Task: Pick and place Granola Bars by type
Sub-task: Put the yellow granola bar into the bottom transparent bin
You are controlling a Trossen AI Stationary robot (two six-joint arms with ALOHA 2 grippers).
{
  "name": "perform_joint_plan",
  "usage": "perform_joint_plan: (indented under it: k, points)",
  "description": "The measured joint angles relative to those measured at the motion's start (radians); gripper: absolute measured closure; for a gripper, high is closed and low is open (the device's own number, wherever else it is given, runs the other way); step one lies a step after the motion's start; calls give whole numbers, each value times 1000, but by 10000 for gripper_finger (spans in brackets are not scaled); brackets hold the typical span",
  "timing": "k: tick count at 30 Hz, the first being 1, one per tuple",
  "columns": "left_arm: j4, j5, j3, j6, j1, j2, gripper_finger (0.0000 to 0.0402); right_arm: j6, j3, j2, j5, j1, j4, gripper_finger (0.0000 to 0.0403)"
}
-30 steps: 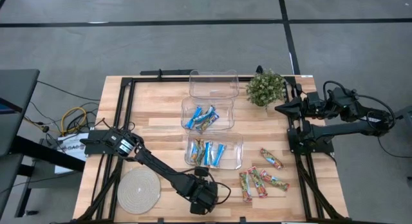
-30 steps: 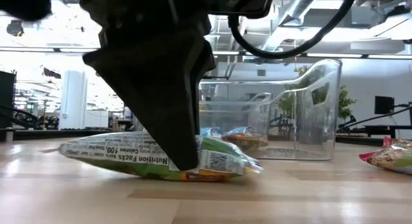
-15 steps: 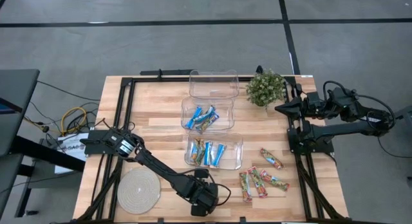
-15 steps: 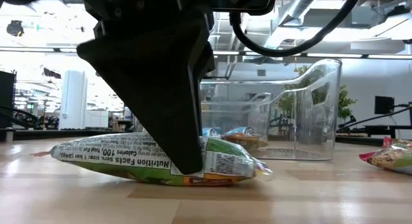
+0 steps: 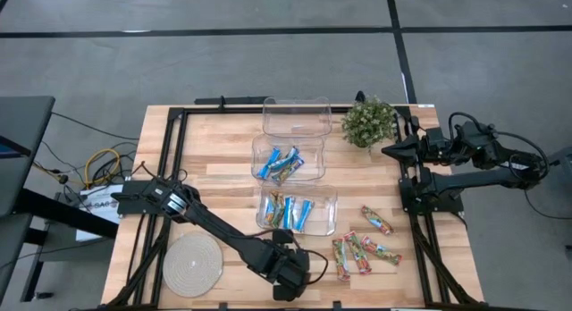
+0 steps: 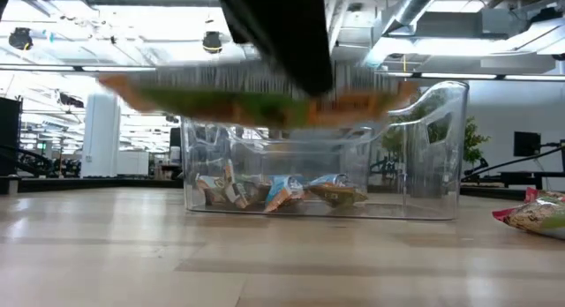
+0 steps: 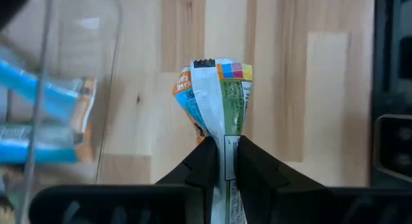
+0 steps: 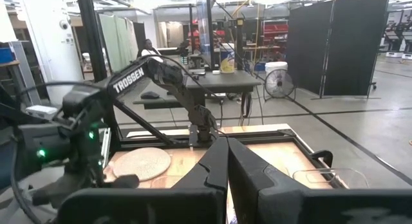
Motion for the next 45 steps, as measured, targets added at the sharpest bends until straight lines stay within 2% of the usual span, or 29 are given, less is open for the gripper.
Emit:
perform_joint_plan:
  k: [9,15,18,33,45]
  points:
    - [-113,-41,207,-215,30,-2,357,0,0,0,0,0,0,403]
    - [-122,-106,286,-359,74,-2,357,0,0,0,0,0,0,403]
    - [-124,-142,301,-438,100,-2,357,0,0,0,0,0,0,403]
    - [-108,-159,303,-820,245,-2,356,0,0,0,0,0,0,403]
    - [-109,-170,303,-985,342,-2,356,0,0,0,0,0,0,403]
